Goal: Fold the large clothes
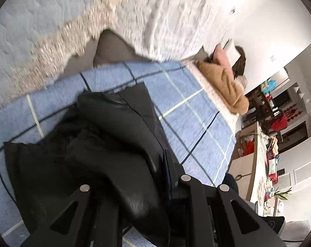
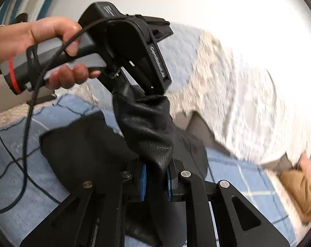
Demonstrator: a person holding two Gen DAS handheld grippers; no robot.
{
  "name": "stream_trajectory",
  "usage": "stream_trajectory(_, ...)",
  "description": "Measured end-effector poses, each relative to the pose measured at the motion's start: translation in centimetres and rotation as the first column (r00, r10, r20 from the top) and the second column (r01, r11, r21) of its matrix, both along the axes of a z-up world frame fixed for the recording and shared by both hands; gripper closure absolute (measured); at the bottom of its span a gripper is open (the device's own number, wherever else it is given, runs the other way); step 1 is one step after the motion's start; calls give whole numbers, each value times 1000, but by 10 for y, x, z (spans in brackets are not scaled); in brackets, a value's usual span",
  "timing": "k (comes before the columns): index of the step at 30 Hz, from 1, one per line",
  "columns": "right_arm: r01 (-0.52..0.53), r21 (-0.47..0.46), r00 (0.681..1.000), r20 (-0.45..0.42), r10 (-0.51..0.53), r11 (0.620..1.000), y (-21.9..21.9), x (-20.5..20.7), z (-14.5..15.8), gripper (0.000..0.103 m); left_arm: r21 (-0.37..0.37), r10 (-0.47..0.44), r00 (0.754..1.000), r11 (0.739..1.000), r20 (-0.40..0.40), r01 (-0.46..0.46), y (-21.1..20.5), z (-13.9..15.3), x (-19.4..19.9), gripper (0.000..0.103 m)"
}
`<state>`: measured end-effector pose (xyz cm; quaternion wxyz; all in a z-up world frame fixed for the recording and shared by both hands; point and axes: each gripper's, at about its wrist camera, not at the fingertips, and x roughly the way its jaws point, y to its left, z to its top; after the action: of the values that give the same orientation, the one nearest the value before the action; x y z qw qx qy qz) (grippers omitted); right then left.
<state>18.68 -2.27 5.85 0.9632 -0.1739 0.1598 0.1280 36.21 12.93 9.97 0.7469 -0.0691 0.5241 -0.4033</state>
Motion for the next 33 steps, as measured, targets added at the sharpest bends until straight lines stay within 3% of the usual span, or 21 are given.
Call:
stream_trajectory(4, -48, -13, 997, 55, 49, 999, 24, -9, 15, 89, 9, 29, 999, 1000, 41, -29, 18, 16, -2, 86)
stream_trajectory(7, -80, -16, 995, 55, 81, 997, 37, -7, 16, 89, 28, 60, 998, 998, 34, -61, 34, 11, -1, 86)
stream_trajectory(15, -191, -43, 980, 50, 193, 981, 88, -2, 14, 89, -14, 167, 986, 986, 27, -166, 92, -2, 2, 86)
stream_trajectory(25, -319, -35, 945, -84, 315, 947, 146, 21, -21, 89, 8, 280, 958, 960, -69, -280, 169, -76, 17, 86)
stream_trajectory(33, -345, 46, 906, -244, 346, 937, 173, 49, -57, 89, 6, 301, 950, 953, -89, -301, 200, -122, 30, 84)
